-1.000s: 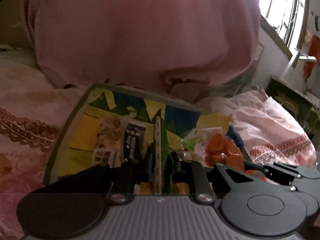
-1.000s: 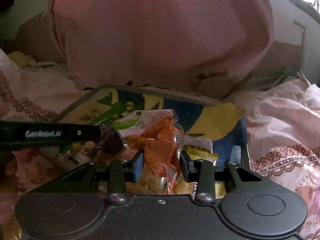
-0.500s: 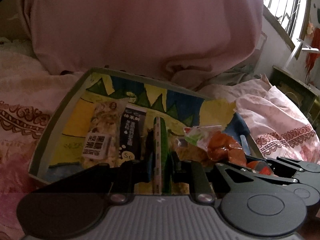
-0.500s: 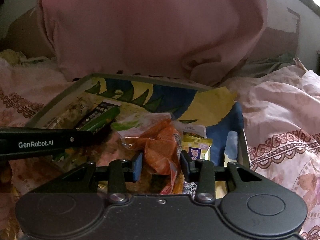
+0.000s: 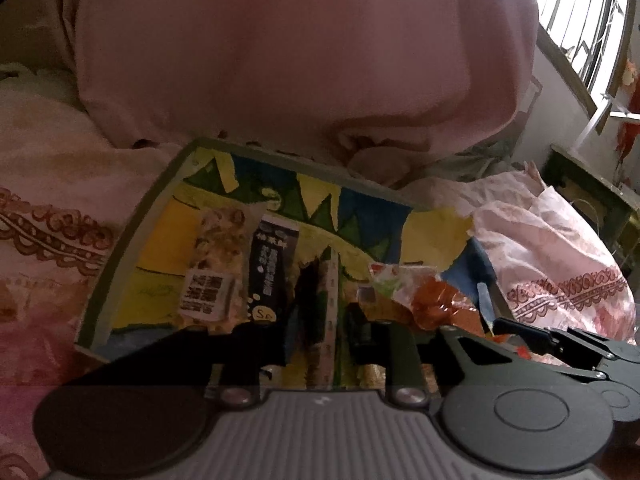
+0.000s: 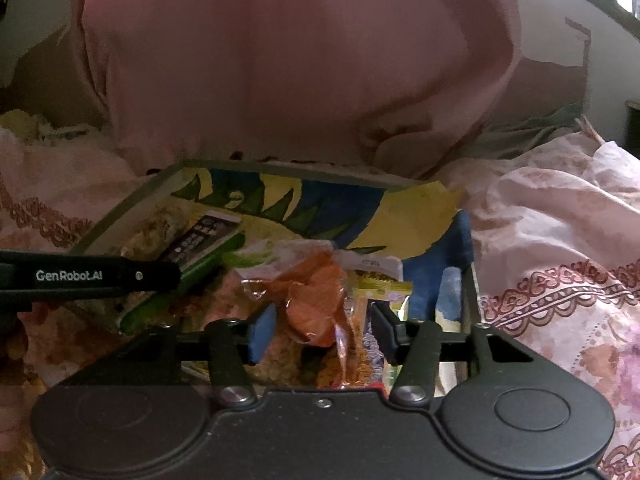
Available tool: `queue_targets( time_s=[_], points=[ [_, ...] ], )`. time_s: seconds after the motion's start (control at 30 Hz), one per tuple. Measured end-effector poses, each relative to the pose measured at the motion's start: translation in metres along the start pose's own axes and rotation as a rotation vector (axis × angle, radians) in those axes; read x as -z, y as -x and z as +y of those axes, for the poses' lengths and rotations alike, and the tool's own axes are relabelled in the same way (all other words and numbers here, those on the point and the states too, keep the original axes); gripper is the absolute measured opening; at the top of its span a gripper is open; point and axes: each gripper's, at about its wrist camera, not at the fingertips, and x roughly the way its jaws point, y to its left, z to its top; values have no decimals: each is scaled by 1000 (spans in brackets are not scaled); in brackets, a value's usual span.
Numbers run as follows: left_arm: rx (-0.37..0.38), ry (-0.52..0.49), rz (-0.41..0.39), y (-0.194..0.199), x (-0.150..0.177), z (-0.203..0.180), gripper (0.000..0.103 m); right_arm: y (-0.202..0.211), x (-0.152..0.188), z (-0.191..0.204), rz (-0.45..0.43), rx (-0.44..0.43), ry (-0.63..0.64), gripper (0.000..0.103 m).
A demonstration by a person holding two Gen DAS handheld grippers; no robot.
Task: Organize snacks
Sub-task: 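Open both tools to drop the green stick and orange packet into the tray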
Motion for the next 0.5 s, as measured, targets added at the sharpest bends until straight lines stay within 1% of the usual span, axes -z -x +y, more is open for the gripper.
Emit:
queue_targets(
  time_s=[0.07, 0.1, 0.2, 0.23, 0.27, 0.33, 0.47, 0.5],
  points=[
    [-1, 4, -18, 7, -3, -1, 36, 7, -2, -2, -13, 2, -14, 61],
    [-2, 4, -28, 12, -4, -2, 41, 11, -4, -4, -20, 4, -21, 62],
    [-11, 1, -64, 27, -9, -4, 50, 24, -8, -6, -49, 4, -39, 69],
    [-15, -1, -79, 34, -11, -5, 55, 30, -10, -6, -59, 2, -44, 71],
    [-21, -3, -92, 39, -13, -6, 57, 34, -11, -6, -68, 3, -47, 74],
    [-34, -6, -121, 52, -16, -8, 66, 46, -14, -6, -93, 2, -54, 77],
    [-63, -10, -182, 79, -20, -10, 80, 72, -19, -6, -144, 1, -71, 82],
    [-71, -12, -194, 86, -20, -10, 85, 78, -21, -7, -157, -2, -75, 84]
  ],
)
